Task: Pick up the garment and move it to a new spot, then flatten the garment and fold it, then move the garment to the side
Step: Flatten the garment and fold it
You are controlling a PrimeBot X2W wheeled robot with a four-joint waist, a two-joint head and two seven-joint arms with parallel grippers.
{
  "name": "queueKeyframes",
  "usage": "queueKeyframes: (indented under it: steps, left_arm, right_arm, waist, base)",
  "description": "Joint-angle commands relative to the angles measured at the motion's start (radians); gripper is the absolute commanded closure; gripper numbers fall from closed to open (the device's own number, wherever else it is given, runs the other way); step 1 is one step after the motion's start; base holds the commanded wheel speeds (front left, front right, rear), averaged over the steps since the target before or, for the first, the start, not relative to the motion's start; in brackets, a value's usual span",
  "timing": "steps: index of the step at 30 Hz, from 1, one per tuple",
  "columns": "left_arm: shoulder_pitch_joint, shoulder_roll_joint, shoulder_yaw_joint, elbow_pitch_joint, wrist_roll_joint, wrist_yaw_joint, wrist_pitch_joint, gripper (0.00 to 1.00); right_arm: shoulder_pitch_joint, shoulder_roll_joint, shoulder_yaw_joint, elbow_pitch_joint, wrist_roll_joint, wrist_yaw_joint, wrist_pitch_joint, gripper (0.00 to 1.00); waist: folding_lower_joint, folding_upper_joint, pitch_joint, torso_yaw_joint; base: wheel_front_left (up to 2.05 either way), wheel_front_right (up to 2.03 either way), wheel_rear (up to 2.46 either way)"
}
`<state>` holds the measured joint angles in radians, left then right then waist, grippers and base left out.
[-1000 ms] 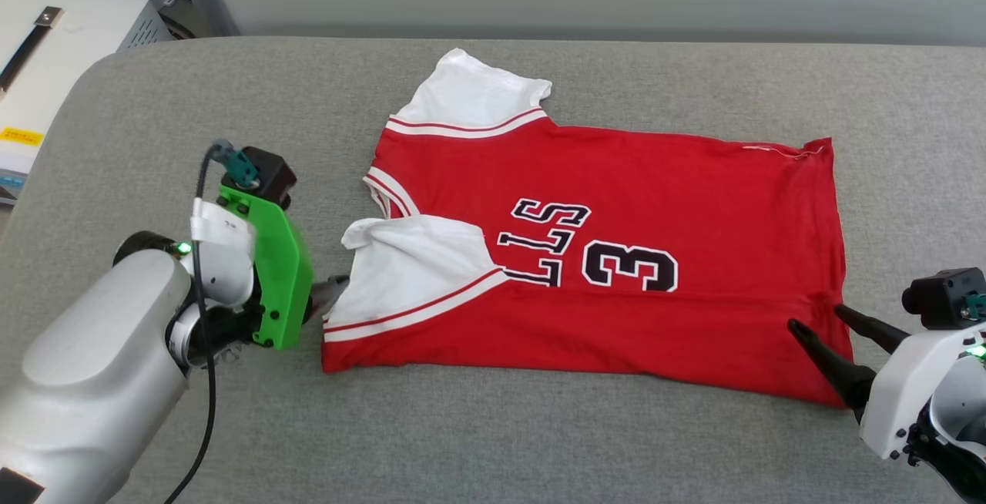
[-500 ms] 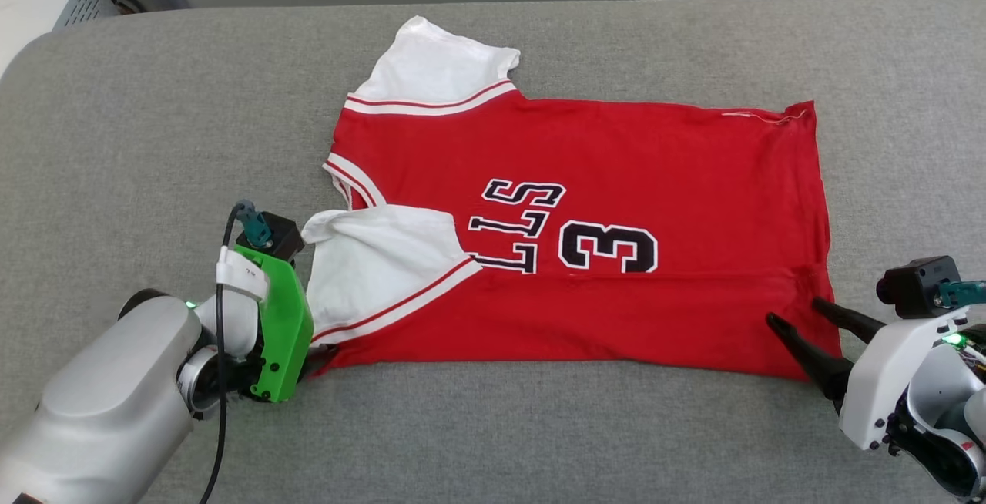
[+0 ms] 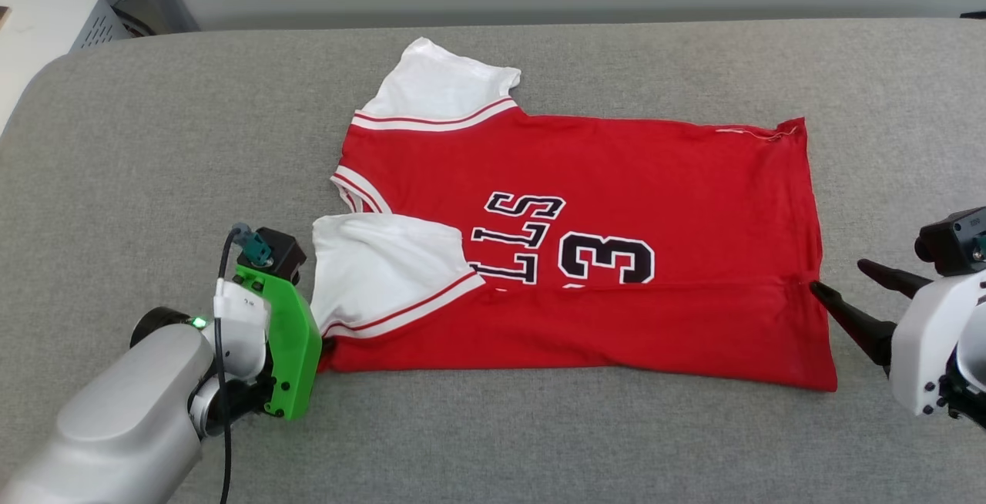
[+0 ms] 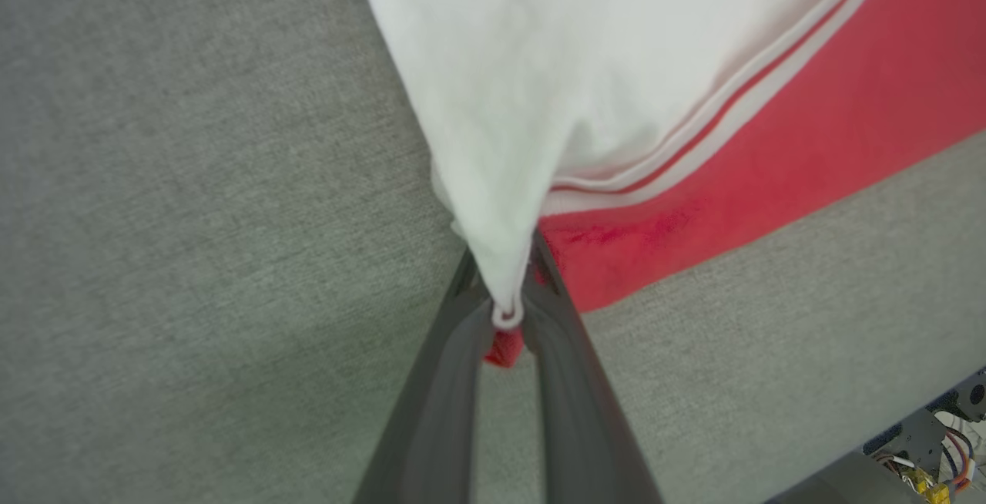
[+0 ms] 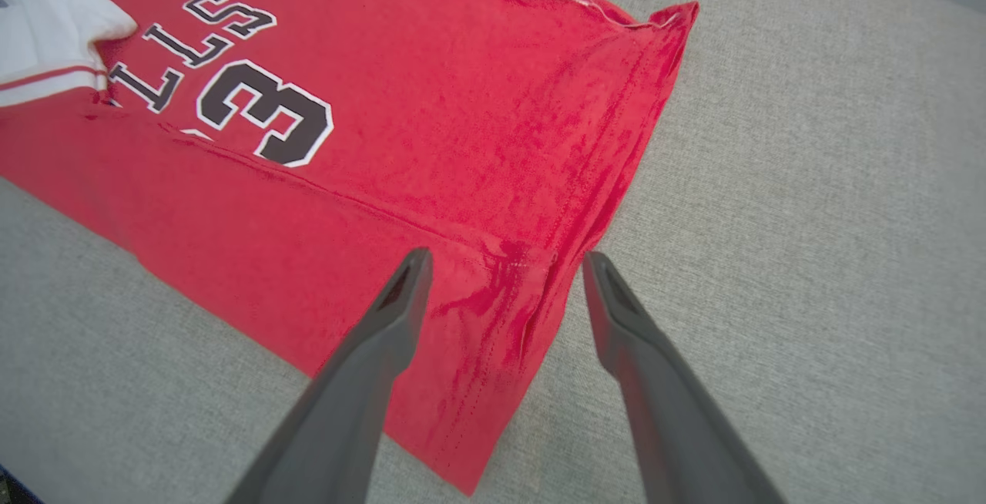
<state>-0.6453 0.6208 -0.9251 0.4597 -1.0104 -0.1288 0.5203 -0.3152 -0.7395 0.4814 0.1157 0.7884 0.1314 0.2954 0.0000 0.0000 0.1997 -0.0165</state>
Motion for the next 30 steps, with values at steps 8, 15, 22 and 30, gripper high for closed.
queueKeyframes:
  steps: [8, 15, 22, 30]
  left_arm:
    - [0.039, 0.042, 0.023, -0.126, 0.018, 0.015, -0.067, 1.0]
    - [0.034, 0.045, 0.022, -0.185, 0.037, 0.04, -0.075, 1.0]
    - [0.041, 0.039, 0.018, -0.181, 0.04, 0.043, -0.089, 1.0]
    - [0.103, 0.038, 0.026, -0.16, 0.013, 0.052, -0.134, 1.0]
  right_arm:
    - [-0.006, -0.067, -0.027, -0.006, 0.061, -0.001, 0.271, 0.0]
    - [-0.013, 0.01, -0.019, 0.09, 0.056, -0.001, 0.322, 0.0]
    - [-0.003, 0.124, 0.052, 0.231, 0.059, -0.001, 0.3, 0.0]
    - [-0.011, 0.102, 0.098, 0.24, 0.067, -0.001, 0.13, 1.0]
  waist:
    - [0.0, 0.0, -0.005, 0.021]
    - [0.0, 0.0, 0.033, 0.04]
    - [0.0, 0.0, 0.055, 0.052]
    - [0.0, 0.0, 0.001, 0.037]
  base:
    - [0.0, 0.0, 0.0]
    - [0.0, 0.0, 0.0]
    - [0.0, 0.0, 0.0]
    - [0.0, 0.0, 0.0]
